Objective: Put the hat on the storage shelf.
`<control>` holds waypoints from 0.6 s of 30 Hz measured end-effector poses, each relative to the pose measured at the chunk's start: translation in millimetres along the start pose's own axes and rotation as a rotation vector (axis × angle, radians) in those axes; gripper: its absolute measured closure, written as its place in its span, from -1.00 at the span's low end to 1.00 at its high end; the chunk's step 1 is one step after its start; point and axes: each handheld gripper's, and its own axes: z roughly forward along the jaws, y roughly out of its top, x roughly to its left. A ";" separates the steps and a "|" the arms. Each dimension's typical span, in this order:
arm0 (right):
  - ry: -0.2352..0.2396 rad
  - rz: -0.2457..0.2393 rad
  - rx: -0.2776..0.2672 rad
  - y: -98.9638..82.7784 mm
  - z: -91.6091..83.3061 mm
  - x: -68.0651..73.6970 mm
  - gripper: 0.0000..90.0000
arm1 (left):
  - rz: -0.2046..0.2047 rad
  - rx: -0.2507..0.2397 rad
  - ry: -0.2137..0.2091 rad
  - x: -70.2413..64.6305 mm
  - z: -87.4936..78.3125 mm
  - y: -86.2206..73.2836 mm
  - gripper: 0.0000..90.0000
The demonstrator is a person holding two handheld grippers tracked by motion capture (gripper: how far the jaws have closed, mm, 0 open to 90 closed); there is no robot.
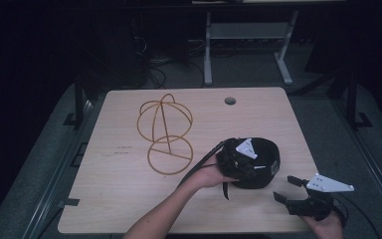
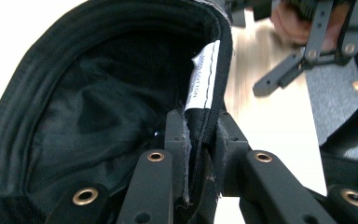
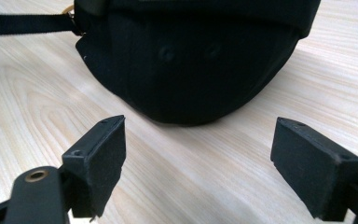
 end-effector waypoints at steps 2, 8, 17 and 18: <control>0.001 -0.005 -0.008 1.7 0.0 2.5 -0.61 | -0.003 -0.027 0.003 1.1 -4.2 3.6 0.75; 0.000 -0.012 -0.050 7.8 -0.8 6.7 -0.61 | -0.029 -0.083 0.010 5.3 -19.4 15.4 0.76; -0.001 -0.022 -0.132 23.0 -0.7 15.7 -0.57 | -0.092 -0.191 -0.014 11.5 -43.8 28.9 0.78; 0.002 -0.021 -0.142 23.7 -1.0 16.4 -0.56 | -0.097 -0.204 -0.023 11.3 -45.5 30.0 0.78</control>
